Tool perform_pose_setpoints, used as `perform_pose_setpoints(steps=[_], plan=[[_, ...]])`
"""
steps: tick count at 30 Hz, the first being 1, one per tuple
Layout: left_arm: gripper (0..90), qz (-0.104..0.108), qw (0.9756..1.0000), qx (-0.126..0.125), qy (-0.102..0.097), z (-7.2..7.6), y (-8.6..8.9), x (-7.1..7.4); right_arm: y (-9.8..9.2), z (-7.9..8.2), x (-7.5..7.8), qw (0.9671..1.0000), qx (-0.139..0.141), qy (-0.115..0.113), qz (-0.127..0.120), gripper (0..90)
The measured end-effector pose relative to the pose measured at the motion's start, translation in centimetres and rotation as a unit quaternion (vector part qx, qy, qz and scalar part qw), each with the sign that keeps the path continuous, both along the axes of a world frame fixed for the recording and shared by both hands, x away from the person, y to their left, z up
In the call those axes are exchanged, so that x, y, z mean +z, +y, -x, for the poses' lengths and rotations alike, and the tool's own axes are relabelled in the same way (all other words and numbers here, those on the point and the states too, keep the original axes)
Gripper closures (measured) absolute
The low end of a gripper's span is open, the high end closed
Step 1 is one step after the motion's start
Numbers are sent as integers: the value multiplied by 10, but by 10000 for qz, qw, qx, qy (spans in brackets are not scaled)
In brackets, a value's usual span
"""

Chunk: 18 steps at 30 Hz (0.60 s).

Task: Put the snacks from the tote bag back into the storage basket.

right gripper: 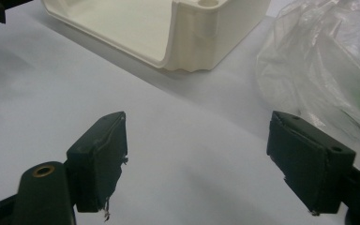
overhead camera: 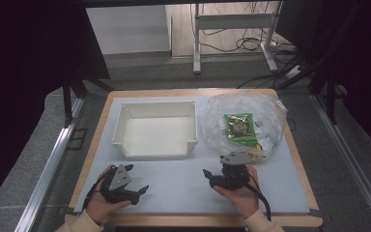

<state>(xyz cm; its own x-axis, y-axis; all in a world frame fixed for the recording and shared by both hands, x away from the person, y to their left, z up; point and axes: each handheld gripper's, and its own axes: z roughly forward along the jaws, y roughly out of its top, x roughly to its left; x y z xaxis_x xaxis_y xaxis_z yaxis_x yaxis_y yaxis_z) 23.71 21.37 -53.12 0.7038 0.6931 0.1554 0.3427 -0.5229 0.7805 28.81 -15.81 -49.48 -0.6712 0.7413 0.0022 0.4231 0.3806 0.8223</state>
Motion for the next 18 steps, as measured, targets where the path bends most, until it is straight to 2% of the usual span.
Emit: perform_pose_setpoints(steps=[9, 14, 18], plan=[[110, -18, 10000, -17, -63, 2, 1, 2, -1, -2, 2, 9999, -69, 65, -55, 223], [110, 66, 9999, -18, -135, 0, 0, 5, -3, -2, 4, 9998, -138, 92, -77, 231], [110, 2, 9999, -84, -108, -2, -2, 3, -6, 0, 7, 9998, -208, 22, 17, 241]])
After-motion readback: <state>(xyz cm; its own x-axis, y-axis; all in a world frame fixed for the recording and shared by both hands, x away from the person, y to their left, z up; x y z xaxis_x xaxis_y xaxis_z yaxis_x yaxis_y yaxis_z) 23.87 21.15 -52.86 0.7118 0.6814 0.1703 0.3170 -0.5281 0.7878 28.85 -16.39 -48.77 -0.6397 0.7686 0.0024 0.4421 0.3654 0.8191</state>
